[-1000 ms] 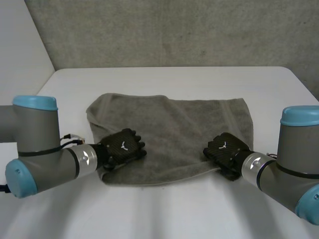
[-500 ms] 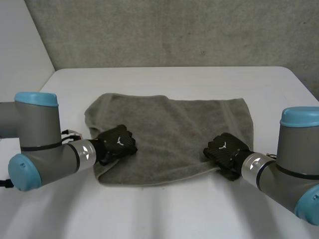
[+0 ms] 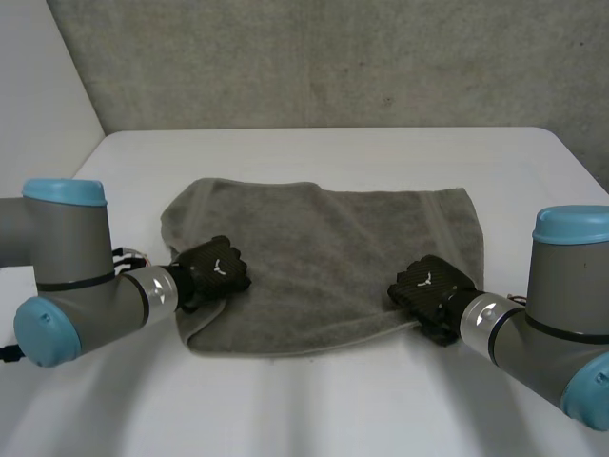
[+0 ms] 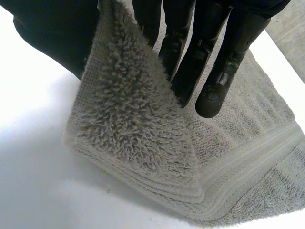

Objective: Fold the towel.

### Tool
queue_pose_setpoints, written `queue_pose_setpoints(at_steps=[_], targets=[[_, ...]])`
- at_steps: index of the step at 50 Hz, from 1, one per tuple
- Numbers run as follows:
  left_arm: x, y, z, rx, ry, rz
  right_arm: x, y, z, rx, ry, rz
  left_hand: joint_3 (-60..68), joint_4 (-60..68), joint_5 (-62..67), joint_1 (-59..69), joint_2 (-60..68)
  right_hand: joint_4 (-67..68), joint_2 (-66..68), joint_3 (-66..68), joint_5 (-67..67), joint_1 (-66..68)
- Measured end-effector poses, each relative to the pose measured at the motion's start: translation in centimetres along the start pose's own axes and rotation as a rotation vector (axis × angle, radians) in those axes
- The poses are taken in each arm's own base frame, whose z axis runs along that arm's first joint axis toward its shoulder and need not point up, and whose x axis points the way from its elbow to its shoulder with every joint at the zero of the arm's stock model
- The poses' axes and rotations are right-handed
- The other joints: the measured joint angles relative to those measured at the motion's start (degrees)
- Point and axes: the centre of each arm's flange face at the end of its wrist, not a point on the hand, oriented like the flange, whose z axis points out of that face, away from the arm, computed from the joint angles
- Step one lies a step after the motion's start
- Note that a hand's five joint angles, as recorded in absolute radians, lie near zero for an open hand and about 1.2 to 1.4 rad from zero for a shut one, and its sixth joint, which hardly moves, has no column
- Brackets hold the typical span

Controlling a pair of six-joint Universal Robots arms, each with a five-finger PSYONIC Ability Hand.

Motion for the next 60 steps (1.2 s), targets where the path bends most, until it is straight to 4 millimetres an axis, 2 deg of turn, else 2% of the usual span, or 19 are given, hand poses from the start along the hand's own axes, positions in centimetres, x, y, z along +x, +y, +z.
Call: queue_pose_setpoints(at_steps=[4, 6, 10, 13, 20, 21, 23, 29, 33, 36, 39, 41, 46, 47, 49, 50, 54, 57, 60], targets=[[0.1, 0.3, 0.0, -0.006, 0.001, -0.005, 0.1, 0.0, 0.0, -0.001, 0.003, 0.0, 3.6, 3.9, 3.8, 3.9, 4.1, 0.0, 0.0, 0.0, 0.0, 0.0], [0.1, 0.5, -0.1, -0.011, -0.004, -0.008, 0.2, 0.0, 0.1, 0.0, 0.009, 0.0, 13.8, 14.1, 13.5, 13.9, 13.8, 0.0, 0.0, 0.0, 0.0, 0.0], [-0.2, 0.7, -0.4, -0.016, -0.024, -0.007, 0.7, -0.1, 0.1, 0.001, 0.029, 0.003, 22.8, 23.2, 22.4, 21.0, 22.9, 0.0, 0.0, 0.0, 0.0, 0.0], [-0.7, 0.5, -0.8, -0.012, -0.045, -0.003, 1.4, -0.3, 0.0, 0.004, 0.049, 0.006, 24.6, 24.8, 23.9, 21.9, 24.6, 0.0, 0.0, 0.0, 0.0, 0.0], [-3.1, -1.3, -2.9, 0.007, -0.145, -0.009, 4.4, -2.8, -1.9, 0.043, 0.122, 0.056, 25.4, 25.7, 24.8, 22.5, 25.5, 0.0, 0.0, 0.0, 0.0, 0.0], [-4.0, -1.9, -3.9, 0.015, -0.185, -0.031, 5.6, -3.8, -2.9, 0.055, 0.144, 0.085, 25.5, 25.8, 24.8, 22.5, 25.6, 0.0, 0.0, 0.0, 0.0, 0.0], [-4.8, -2.4, -4.6, 0.021, -0.218, -0.051, 6.1, -4.2, -3.4, 0.061, 0.155, 0.095, 25.5, 25.8, 24.8, 22.5, 25.6, 0.0, 0.0, 0.0, 0.0, 0.0], [-8.9, -5.1, -9.8, 0.088, -0.42, -0.226, 10.6, -8.8, -9.4, 0.114, 0.244, 0.158, 25.6, 25.8, 24.8, 22.5, 25.7, 0.0, 0.0, 0.0, 0.0, 0.0], [-10.8, -7.3, -14.1, 0.182, -0.548, -0.386, 12.0, -11.9, -13.9, 0.156, 0.294, 0.136, 25.6, 25.9, 25.0, 22.5, 25.7, 0.0, 0.0, 0.0, 0.0, 0.0], [-11.4, -8.5, -16.3, 0.248, -0.607, -0.492, 12.4, -13.2, -15.9, 0.171, 0.316, 0.11, 25.6, 25.9, 25.0, 22.5, 25.7, 0.0, 0.0, 0.0, 0.0, 0.0], [-11.6, -9.0, -17.7, 0.295, -0.642, -0.589, 12.5, -13.6, -16.7, 0.165, 0.323, 0.089, 25.6, 25.9, 25.0, 22.5, 25.7, 0.0, 0.0, 0.0, 0.0, 0.0], [-11.6, -9.0, -17.9, 0.307, -0.651, -0.636, 12.7, -13.4, -16.6, 0.15, 0.318, 0.083, 25.6, 26.0, 25.0, 22.5, 25.7, 0.0, 0.0, 0.0, 0.0, 0.0], [-11.4, -7.7, -16.5, 0.267, -0.641, -0.737, 12.8, -11.2, -13.6, 0.046, 0.248, 0.082, 25.6, 26.0, 25.0, 22.8, 25.7, 0.0, 0.0, 0.0, 0.0, 0.0], [-11.4, -7.7, -16.5, 0.267, -0.641, -0.737, 12.8, -11.2, -13.6, 0.046, 0.248, 0.082, 25.6, 26.0, 25.0, 22.8, 25.7, 0.0, 0.0, 0.0, 0.0, 0.0], [-10.6, -5.3, -13.3, 0.169, -0.591, -0.788, 12.2, -8.5, -10.1, -0.061, 0.158, 0.074, 25.6, 26.0, 25.0, 22.9, 25.7, 0.0, 0.0, 0.0, 0.0, 0.0], [-10.6, -5.3, -13.3, 0.169, -0.591, -0.788, 12.2, -8.5, -10.1, -0.061, 0.158, 0.074, 25.6, 26.0, 25.0, 22.9, 25.7, 0.0, 0.0, 0.0, 0.0, 0.0], [-9.6, -2.4, -8.8, 0.054, -0.511, -0.809, 11.7, -5.8, -6.3, -0.155, 0.096, 0.058, 25.6, 26.0, 25.0, 23.2, 25.7, 0.0, 0.0, 0.0, 0.0, 0.0], [-9.6, -1.1, -6.0, 0.023, -0.48, -0.799, 12.1, -5.1, -3.9, -0.172, 0.122, 0.031, 25.6, 26.0, 25.3, 23.4, 25.7, 0.0, 0.0, 0.0, 0.0, 0.0], [-11.0, -0.8, -4.5, 0.055, -0.507, -0.771, 13.1, -5.6, -2.2, -0.134, 0.199, -0.011, 25.6, 26.0, 25.3, 23.8, 25.7, 0.0, 0.0, 0.0, 0.0, 0.0]])
